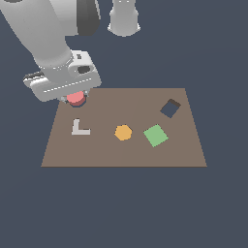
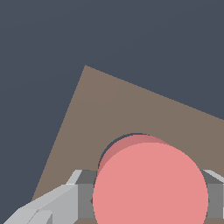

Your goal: Insert a designated object into the corresponding slot on a board.

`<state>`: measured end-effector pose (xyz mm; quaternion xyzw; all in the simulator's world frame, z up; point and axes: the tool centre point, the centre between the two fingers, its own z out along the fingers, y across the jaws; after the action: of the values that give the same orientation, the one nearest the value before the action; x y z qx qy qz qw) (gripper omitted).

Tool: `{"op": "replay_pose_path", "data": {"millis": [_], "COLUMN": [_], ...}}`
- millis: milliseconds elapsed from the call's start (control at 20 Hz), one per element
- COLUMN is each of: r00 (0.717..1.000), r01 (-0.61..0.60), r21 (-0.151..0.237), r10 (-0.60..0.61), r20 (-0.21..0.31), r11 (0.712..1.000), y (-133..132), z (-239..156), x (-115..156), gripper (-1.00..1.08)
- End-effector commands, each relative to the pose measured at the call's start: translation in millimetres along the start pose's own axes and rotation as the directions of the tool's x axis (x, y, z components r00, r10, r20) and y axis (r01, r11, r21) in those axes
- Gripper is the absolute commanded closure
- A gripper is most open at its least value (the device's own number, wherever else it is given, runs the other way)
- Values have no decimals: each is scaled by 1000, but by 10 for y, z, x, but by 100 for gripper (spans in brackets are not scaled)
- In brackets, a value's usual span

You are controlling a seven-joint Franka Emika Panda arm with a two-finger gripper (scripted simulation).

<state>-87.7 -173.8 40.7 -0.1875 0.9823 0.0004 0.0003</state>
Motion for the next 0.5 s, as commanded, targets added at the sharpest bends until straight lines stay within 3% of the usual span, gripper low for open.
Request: {"op": "replay_pose_path", "data": {"millis": [0, 450], "r00": [1000, 1000], "r01": [10, 11], "r21": [0, 1], "r10": [-10, -11], "r20": [0, 0], "r11": [1000, 1000], "y": [-3, -5], "z": [-2, 100], "x": [-14, -14], "gripper": [108, 108]}}
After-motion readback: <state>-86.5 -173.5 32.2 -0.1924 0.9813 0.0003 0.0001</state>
